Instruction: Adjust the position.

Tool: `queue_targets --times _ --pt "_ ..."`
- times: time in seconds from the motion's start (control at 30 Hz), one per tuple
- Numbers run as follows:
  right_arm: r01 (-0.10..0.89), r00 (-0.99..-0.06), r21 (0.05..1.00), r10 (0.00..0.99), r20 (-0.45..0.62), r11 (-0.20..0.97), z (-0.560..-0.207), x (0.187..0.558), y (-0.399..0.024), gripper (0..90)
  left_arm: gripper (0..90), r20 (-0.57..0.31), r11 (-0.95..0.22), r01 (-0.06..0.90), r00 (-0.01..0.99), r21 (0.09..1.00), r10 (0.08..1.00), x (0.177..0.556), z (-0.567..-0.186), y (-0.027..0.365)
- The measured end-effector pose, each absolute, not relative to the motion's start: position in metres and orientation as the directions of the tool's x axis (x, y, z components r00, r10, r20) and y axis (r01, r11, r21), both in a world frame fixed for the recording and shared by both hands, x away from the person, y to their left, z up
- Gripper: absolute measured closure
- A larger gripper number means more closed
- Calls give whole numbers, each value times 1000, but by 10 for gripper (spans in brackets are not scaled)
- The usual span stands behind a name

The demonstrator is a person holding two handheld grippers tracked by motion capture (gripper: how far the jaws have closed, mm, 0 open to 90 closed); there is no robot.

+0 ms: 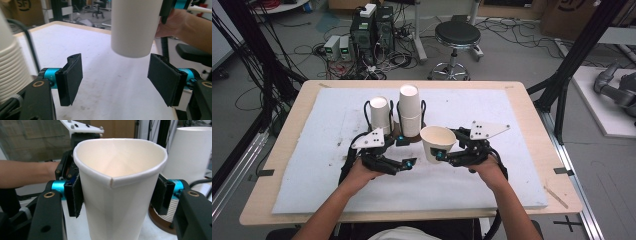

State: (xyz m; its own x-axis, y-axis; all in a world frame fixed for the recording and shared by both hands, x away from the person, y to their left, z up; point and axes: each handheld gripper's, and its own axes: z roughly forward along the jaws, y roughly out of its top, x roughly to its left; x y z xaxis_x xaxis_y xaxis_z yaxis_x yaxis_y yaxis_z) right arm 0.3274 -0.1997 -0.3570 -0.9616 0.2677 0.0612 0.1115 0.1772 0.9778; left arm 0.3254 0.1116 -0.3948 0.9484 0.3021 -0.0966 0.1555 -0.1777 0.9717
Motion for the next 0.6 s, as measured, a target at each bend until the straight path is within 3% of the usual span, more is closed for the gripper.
queue_targets --times 0.3,0.6 --pt "112 -939 975 342 41 193 -359 330 -212 387 206 -83 -152 160 905 975 418 329 -399 135" --pt "123 -926 975 374 47 182 -361 334 -222 386 204 -80 -144 164 883 976 462 332 -398 147"
